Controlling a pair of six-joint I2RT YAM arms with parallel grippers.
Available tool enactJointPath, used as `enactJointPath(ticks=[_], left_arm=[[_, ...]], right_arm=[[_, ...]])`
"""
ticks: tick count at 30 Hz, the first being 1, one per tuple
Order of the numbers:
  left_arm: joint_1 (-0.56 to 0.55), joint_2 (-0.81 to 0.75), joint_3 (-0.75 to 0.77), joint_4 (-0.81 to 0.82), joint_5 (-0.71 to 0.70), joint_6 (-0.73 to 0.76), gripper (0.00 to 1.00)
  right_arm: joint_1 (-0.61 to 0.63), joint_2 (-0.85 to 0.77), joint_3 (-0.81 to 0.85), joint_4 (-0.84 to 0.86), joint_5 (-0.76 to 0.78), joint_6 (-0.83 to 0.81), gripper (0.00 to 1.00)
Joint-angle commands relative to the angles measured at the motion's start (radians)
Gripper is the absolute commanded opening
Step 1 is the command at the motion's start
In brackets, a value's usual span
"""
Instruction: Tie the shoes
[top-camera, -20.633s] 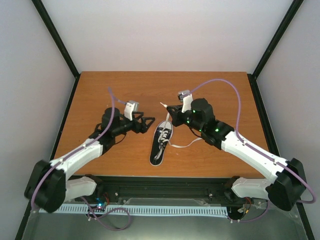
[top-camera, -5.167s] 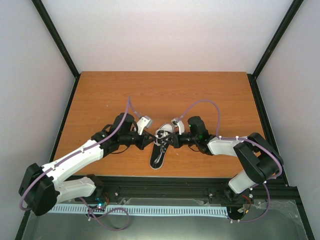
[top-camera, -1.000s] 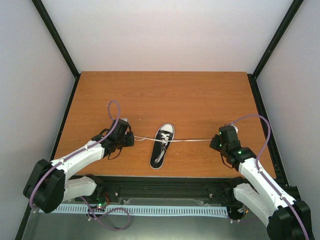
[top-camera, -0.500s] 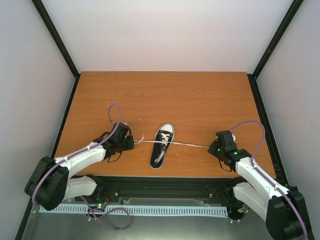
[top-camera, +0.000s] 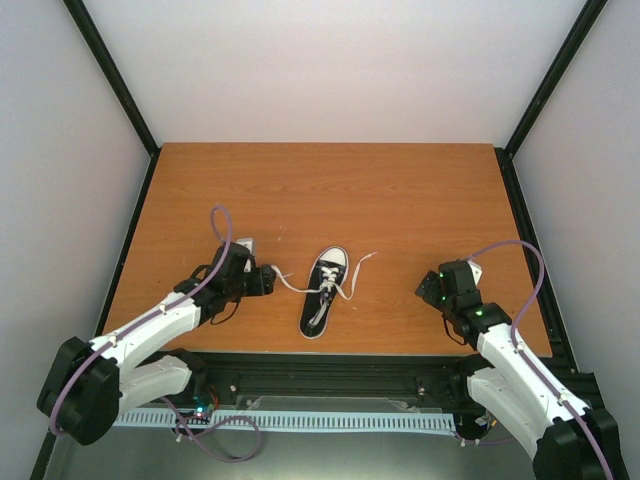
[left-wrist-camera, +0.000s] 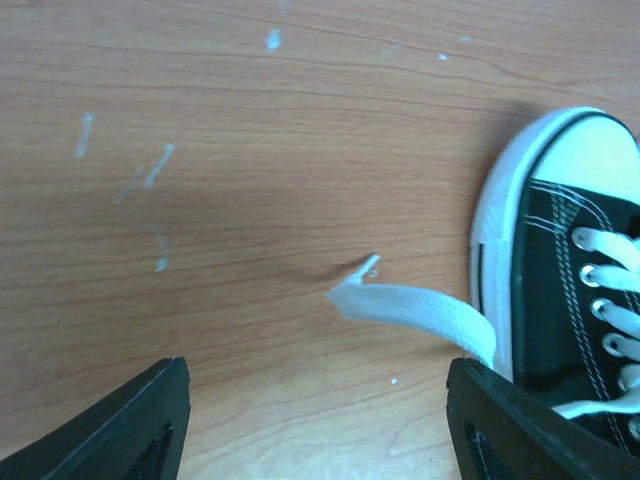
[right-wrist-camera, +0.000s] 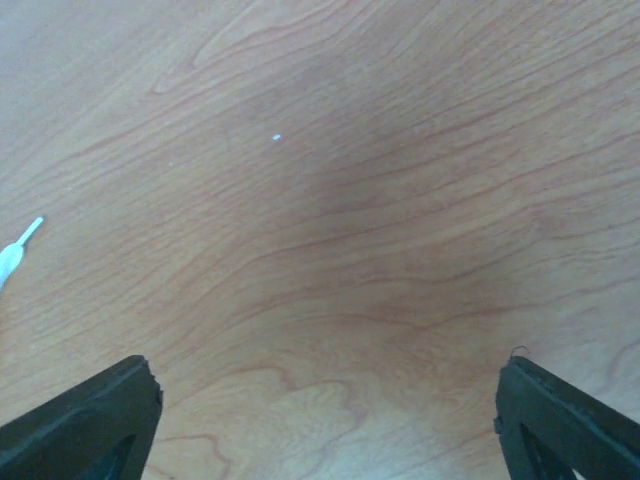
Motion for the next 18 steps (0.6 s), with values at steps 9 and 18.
enactJointPath(ticks=[9, 18], left_arm=[[-0.063, 0.033, 0.003, 0.209, 0.171, 0.039, 0.60], [0.067, -0.162, 0.050, -0.086, -0.033, -0.087, 0.57]], right_arm=[[-0.003, 0.178, 0.017, 0.277, -0.389, -0.127, 0.97], [0.011, 0.288, 0.064, 0.311, -0.436, -0.167, 0.98]])
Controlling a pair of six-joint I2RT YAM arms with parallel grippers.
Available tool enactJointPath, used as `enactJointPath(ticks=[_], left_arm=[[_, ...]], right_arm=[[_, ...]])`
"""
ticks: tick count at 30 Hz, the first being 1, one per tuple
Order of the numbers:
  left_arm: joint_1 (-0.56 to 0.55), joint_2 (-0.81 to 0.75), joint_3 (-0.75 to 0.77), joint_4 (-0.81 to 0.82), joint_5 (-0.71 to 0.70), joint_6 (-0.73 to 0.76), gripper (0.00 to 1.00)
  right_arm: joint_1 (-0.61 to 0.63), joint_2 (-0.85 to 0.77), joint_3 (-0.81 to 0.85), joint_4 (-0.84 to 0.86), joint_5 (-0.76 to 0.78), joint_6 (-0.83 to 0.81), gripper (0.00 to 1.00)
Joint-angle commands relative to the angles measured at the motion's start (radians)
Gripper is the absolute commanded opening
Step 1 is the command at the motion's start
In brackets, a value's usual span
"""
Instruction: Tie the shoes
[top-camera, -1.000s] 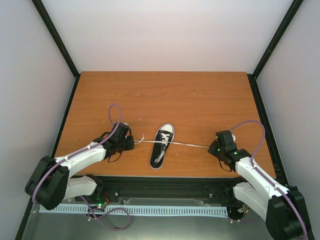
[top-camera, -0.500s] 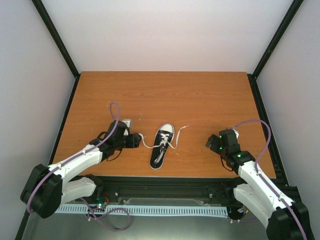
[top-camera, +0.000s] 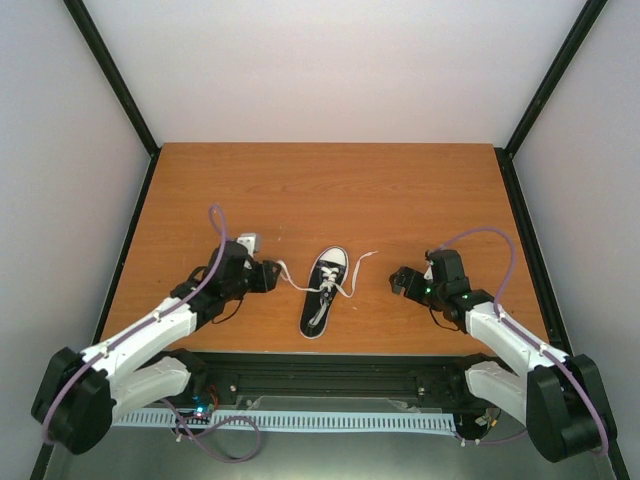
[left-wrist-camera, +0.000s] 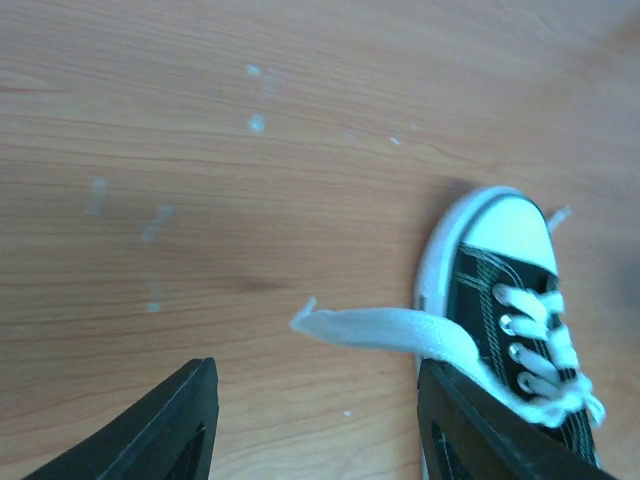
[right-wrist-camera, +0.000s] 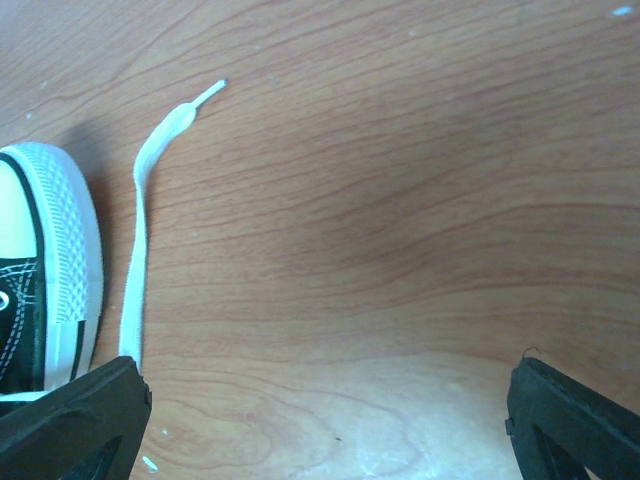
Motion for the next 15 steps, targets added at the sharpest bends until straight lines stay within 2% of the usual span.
enactJointPath(ticks=[1, 4, 7, 9, 12, 14, 15], left_arm=[[0.092, -0.094, 0.058, -0.159, -0.066, -0.070, 0.62], [0.106, -0.131, 0.100, -0.218, -0.105, -0.079, 0.86], [0.106, -0.156, 0.106, -0.234, -0.149, -0.075, 0.91], [0.106, -0.160, 0.094, -0.205, -0.107, -0.035, 0.86], [0.097, -0.111, 0.053, -0.071, 0.121, 0.048, 0.70], [0.047, -0.020, 0.042, 0.006, 0.241, 0.094, 0.64], [-0.002, 0.022, 0.045, 0.027, 0.257, 0.126, 0.62]], right_arm=[[0.006, 0.027, 0.045, 0.047, -0.033, -0.037, 0.98], [0.010, 0.048, 0.069, 0.034, -0.017, -0.039, 0.98], [0.017, 0.055, 0.078, 0.032, -0.012, -0.042, 0.98], [0.025, 0.053, 0.078, 0.036, -0.010, -0.043, 0.97], [0.040, 0.058, 0.074, 0.050, -0.009, -0.043, 0.98], [0.043, 0.070, 0.071, 0.066, -0.018, -0.042, 0.97], [0.044, 0.078, 0.074, 0.072, -0.026, -0.043, 0.98]])
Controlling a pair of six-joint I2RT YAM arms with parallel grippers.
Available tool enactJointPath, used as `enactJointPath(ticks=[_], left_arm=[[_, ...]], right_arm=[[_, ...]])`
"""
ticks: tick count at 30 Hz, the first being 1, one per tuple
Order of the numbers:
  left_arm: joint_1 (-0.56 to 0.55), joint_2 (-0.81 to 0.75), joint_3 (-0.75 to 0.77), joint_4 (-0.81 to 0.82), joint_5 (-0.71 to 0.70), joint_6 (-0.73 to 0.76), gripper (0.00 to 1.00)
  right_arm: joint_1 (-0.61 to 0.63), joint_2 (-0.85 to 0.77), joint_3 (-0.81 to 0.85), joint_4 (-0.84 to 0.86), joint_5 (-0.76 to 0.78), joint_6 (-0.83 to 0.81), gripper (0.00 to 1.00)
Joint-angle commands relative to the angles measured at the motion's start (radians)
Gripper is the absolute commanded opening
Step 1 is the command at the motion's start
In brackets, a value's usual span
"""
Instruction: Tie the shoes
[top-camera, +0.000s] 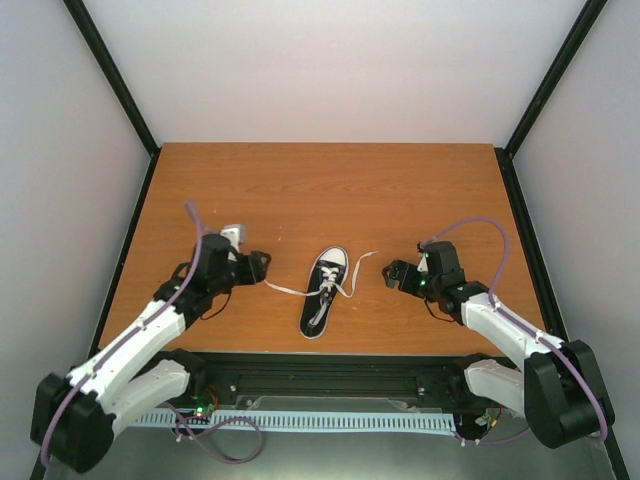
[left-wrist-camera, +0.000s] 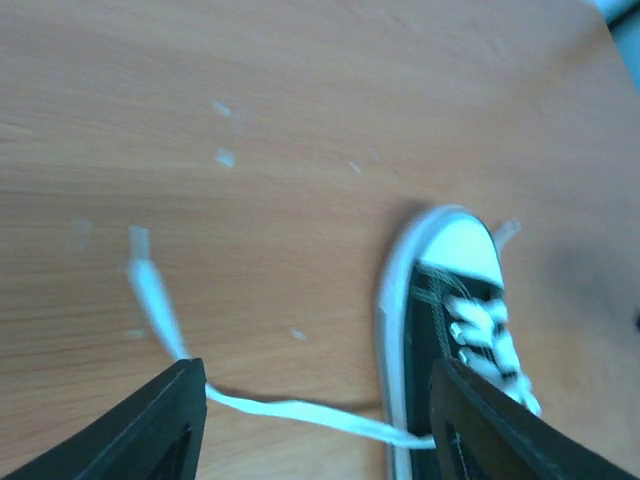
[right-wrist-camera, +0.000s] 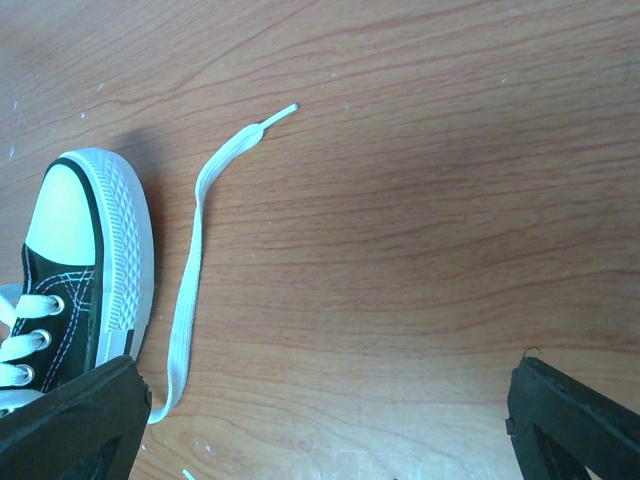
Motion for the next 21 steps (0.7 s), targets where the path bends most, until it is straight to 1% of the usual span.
enactJointPath(ticks=[1, 2, 4, 9, 14, 18, 21], left_arm=[[-0.139, 0.160, -0.007, 0.150, 0.228, 0.150, 0.62], [-0.179, 0.193, -0.003, 0.162, 0.238, 0.182, 0.60], [-0.219, 0.255, -0.007, 0.187, 0.273, 0.236, 0.59], [-0.227, 0.359, -0.020, 0.227, 0.351, 0.318, 0.57], [-0.228, 0.456, 0.003, 0.249, 0.360, 0.327, 0.54], [-0.228, 0.530, 0.015, 0.289, 0.401, 0.303, 0.54], [-0.228, 0.591, 0.026, 0.310, 0.438, 0.288, 0.52]], right_arm=[[0.013, 0.029, 0.016, 0.046, -0.017, -0.016, 0.98], [0.014, 0.033, 0.016, 0.054, -0.030, -0.019, 0.97], [0.019, 0.032, 0.008, 0.081, -0.063, -0.021, 0.97], [0.024, 0.015, -0.016, 0.124, -0.104, -0.031, 0.98], [0.049, 0.058, 0.012, 0.132, -0.152, -0.065, 0.96], [0.086, 0.131, 0.041, 0.159, -0.200, -0.059, 0.90], [0.109, 0.180, 0.043, 0.203, -0.223, -0.037, 0.88]])
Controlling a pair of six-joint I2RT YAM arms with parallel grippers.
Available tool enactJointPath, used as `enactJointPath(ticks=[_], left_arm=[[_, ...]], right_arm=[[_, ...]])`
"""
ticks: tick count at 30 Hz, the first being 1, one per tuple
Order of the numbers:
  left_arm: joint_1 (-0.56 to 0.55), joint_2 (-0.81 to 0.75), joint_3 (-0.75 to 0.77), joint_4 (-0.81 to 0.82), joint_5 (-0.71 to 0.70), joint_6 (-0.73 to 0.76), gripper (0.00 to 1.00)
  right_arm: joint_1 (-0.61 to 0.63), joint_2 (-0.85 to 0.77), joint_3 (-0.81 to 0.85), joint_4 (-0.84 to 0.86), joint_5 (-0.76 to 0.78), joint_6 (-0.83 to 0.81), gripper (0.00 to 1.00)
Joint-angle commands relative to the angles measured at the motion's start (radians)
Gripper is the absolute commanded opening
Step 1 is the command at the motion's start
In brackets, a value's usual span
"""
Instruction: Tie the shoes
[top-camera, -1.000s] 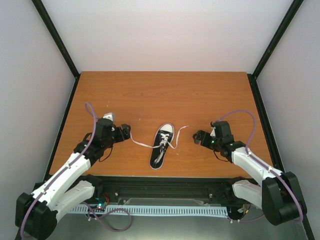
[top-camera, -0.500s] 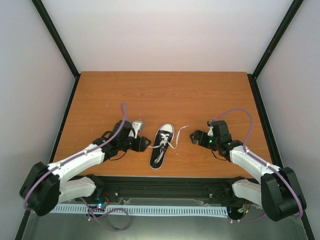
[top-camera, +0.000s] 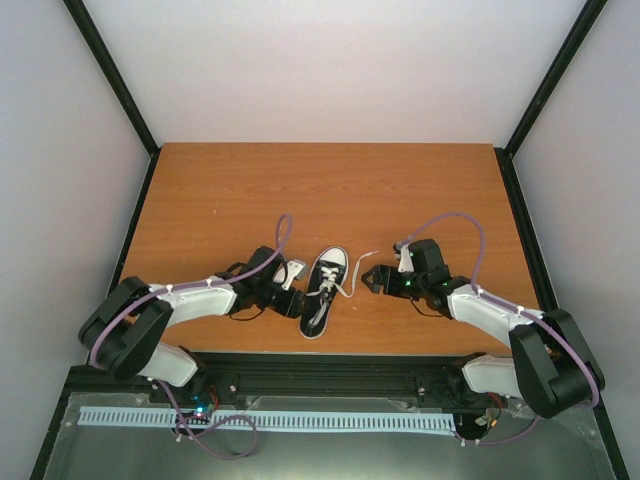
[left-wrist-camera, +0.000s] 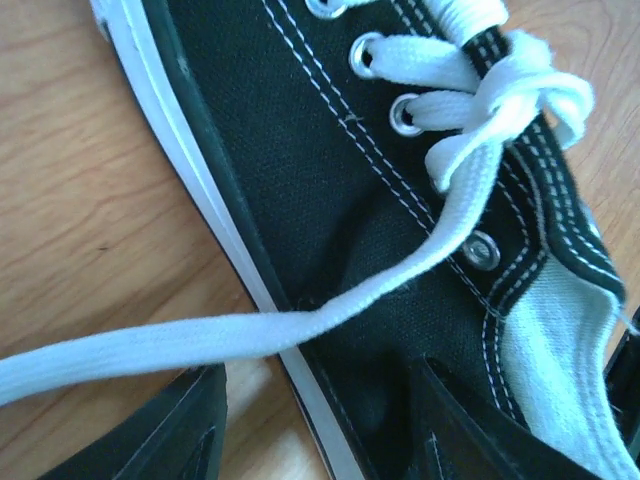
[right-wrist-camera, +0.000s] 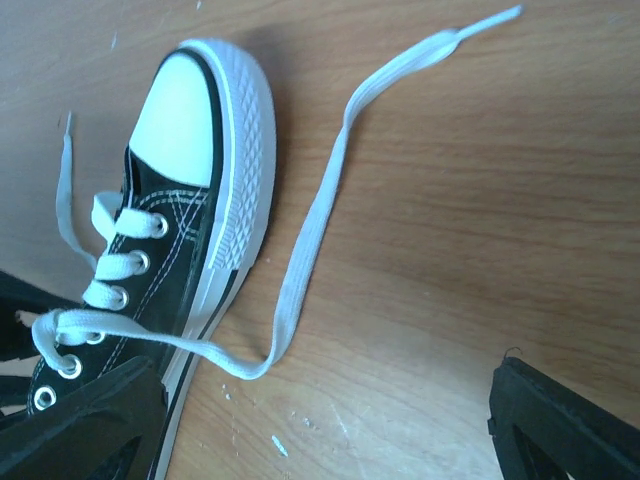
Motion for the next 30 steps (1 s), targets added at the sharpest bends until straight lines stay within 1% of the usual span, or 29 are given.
enactJointPath(ticks=[1, 5, 9, 15, 19, 21, 23, 27, 30], left_arm=[[-0.004, 0.074, 0.044, 0.084, 0.081, -0.003, 0.51], [-0.019, 0.105, 0.036, 0.153, 0.116, -0.050, 0.50], [-0.063, 0.132, 0.043, 0.226, 0.117, -0.130, 0.49], [-0.076, 0.138, 0.041, 0.329, 0.048, -0.261, 0.49], [-0.076, 0.172, 0.068, 0.333, -0.005, -0.279, 0.49], [-0.075, 0.170, 0.080, 0.310, -0.030, -0.261, 0.49], [-0.075, 0.115, 0.073, 0.268, -0.073, -0.216, 0.49], [-0.076, -0.043, 0.054, 0.122, -0.128, -0.054, 0.52], [-0.075, -0.118, 0.045, 0.023, -0.175, 0.065, 0.54]], right_arm=[[0.036, 0.060, 0.029, 0.075, -0.050, 0.012, 0.88], [0.052, 0.091, 0.040, 0.083, -0.024, 0.024, 0.87], [0.055, 0.101, 0.053, 0.084, -0.015, 0.034, 0.86], [0.062, 0.109, 0.057, 0.086, 0.008, 0.049, 0.86], [0.065, 0.120, 0.056, 0.090, 0.013, 0.058, 0.86], [0.065, 0.110, 0.056, 0.078, 0.032, 0.061, 0.86], [0.065, 0.088, 0.056, 0.055, 0.063, 0.062, 0.87], [0.065, 0.036, 0.061, 0.020, 0.103, 0.046, 0.89], [0.065, 0.018, 0.070, 0.006, 0.108, 0.032, 0.90]])
